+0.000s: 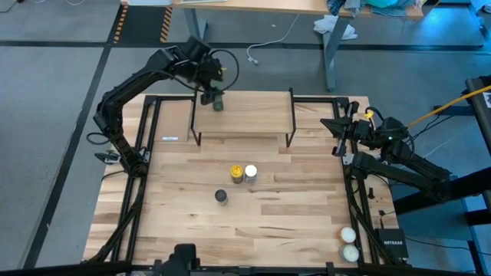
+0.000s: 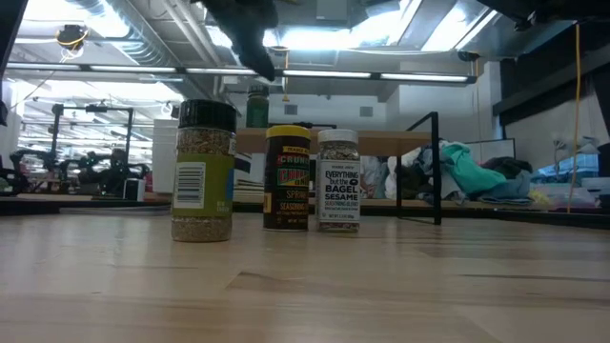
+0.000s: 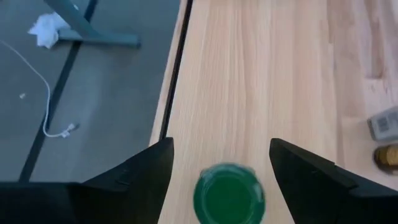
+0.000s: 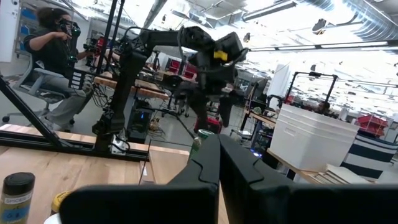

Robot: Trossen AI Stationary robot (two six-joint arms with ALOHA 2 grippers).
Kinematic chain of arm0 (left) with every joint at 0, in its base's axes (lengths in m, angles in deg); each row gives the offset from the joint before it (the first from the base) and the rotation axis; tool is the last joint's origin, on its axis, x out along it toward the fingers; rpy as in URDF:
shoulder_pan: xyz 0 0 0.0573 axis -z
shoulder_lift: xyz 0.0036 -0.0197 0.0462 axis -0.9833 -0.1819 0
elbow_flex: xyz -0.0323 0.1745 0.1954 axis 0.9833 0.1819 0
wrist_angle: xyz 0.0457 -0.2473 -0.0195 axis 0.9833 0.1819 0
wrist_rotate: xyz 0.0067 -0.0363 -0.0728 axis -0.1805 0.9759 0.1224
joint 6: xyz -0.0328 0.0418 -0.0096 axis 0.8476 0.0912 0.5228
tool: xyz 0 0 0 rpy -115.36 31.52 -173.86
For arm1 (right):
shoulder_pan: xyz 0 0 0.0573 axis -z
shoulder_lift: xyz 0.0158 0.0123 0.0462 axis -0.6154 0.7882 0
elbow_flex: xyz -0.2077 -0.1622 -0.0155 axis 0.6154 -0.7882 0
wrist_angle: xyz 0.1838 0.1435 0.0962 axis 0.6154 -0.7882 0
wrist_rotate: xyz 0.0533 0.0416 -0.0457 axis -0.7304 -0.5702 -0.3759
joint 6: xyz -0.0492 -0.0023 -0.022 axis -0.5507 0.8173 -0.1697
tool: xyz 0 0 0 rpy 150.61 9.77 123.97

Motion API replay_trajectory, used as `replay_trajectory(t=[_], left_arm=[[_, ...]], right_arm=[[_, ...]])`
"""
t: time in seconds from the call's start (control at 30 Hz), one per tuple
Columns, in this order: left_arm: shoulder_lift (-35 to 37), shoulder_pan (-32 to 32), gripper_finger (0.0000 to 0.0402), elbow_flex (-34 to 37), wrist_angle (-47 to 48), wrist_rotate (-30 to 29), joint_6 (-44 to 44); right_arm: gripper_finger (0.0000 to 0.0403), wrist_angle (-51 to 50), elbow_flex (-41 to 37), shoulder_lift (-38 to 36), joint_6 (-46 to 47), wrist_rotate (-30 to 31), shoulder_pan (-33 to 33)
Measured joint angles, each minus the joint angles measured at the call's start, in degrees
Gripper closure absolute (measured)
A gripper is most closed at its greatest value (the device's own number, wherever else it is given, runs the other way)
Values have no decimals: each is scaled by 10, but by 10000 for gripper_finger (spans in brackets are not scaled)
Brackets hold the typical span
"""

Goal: Shelf spices
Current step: Put the black seasoning bottle onto the shelf

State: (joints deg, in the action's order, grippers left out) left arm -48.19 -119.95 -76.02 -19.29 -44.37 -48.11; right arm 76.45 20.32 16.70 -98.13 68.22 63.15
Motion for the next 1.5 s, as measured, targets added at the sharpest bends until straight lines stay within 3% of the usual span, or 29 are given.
replay_trajectory(t=[0.1, 0.2, 0.43, 0.5, 0.67, 0.83, 1.13, 1.27, 1.37, 1.5], left_arm=[[6, 16, 142, -16, 2, 7, 10], [22, 46, 142, -22, 27, 65, 12], [58, 185, 163, -21, 80, 131, 70], [61, 233, 165, -14, 72, 110, 101], [46, 334, 158, 41, 74, -47, 188], [34, 405, 143, 114, 73, -126, 308], [28, 526, 125, 176, 73, -165, 496], [25, 561, 123, 203, 14, -209, 495], [19, 580, 123, 233, -42, -220, 483], [-2, 594, 123, 255, -49, -221, 486]], right_arm=[[397, -2, 0, 0, 0, -4, 0], [397, -6, 0, 0, 0, -4, 0], [397, -26, 0, 0, -2, -4, 0], [397, -27, 0, 0, -3, -1, 0], [397, -23, 0, 0, -4, 12, 0], [397, -25, 0, 0, -4, 12, 0], [397, -25, 0, 0, -5, 13, 0], [397, -25, 0, 0, -6, 13, 0], [397, -18, 0, 0, -6, 12, 0], [397, 0, 0, 0, 0, -8, 0]])
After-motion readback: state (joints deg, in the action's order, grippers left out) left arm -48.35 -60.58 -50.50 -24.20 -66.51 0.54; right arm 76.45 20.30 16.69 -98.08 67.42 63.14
